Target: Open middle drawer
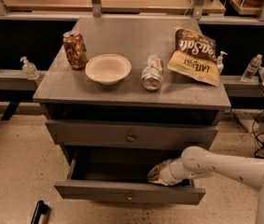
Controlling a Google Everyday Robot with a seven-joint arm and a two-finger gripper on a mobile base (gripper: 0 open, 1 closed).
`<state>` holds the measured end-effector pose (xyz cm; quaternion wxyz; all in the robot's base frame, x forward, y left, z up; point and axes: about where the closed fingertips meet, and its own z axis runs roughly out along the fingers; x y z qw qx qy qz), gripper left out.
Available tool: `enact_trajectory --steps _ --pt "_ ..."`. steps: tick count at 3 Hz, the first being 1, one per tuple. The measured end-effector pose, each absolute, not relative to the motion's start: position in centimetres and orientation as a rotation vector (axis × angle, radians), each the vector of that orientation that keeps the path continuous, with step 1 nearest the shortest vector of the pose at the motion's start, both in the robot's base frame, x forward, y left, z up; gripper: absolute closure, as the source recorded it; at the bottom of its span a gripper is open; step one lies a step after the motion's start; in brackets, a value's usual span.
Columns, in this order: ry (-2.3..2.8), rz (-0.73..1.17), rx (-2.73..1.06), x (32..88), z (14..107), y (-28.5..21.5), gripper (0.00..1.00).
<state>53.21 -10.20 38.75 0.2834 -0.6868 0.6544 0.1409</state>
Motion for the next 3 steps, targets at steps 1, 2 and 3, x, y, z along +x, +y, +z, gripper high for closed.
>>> enact_trajectory --steps 1,2,3 --pt "1.704 0.421 -1.866 50.3 38.9 -11.5 1.0" --pt "1.704 0.421 -1.866 50.3 39.0 -11.5 1.0" --pt "1.671 0.45 -1.885 47.9 39.2 -12.5 1.0"
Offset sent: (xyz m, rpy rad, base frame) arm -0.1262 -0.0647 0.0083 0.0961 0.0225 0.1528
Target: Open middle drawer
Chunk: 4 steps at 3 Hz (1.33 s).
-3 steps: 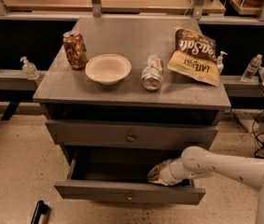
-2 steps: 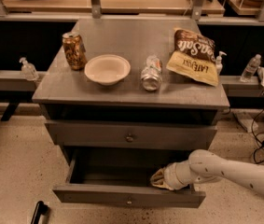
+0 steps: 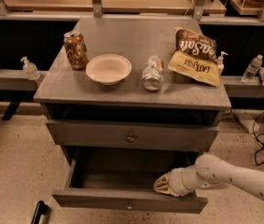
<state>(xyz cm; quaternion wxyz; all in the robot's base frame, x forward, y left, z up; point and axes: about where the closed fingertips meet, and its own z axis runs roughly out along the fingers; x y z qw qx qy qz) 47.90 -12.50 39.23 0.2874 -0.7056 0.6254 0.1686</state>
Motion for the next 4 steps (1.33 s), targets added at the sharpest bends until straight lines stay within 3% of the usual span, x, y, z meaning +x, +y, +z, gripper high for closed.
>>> enact_trajectory --steps 4 --pt "1.587 0.521 -1.895 42.7 40.4 -14.6 1.0"
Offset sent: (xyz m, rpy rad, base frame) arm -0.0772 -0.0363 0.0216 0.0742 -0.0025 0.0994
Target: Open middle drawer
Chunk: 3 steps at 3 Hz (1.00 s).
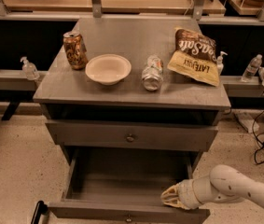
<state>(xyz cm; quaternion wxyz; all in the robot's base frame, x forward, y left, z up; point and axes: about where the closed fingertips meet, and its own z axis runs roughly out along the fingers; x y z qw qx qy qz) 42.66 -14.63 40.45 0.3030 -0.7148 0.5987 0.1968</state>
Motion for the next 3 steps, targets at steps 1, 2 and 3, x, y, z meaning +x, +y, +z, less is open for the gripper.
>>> enact_trajectory --steps 1,2,3 --pt "1.574 0.529 -1.892 42.1 40.8 -14.8 1.0" --pt "1.538 0.533 -1.862 42.3 42.2 -14.8 1.0" --pt "1.48 0.53 -1.81 43.7 45.1 -14.2 1.0"
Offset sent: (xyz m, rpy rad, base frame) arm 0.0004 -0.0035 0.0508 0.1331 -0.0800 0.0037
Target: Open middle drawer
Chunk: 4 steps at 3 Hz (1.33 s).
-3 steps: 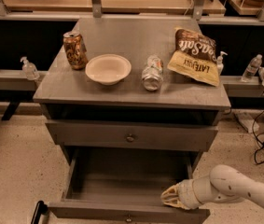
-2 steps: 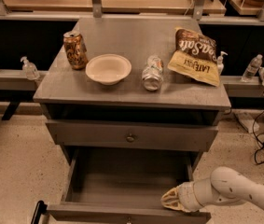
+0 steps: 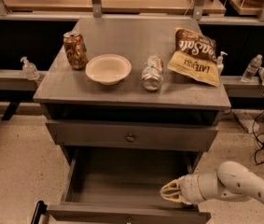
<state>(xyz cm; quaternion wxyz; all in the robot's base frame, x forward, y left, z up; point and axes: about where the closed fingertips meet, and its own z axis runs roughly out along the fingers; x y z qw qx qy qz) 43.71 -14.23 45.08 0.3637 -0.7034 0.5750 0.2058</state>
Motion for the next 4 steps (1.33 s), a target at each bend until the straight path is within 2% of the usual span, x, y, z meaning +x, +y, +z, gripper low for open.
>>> enact_trajectory --steps 2,3,4 --pt "1.405 0.573 -1.65 46.0 49.9 -14.6 1.0" --pt "1.401 0.58 -1.65 46.0 49.9 -14.4 0.75" --pt "1.398 0.585 -1.651 45.9 49.9 -14.2 0.44"
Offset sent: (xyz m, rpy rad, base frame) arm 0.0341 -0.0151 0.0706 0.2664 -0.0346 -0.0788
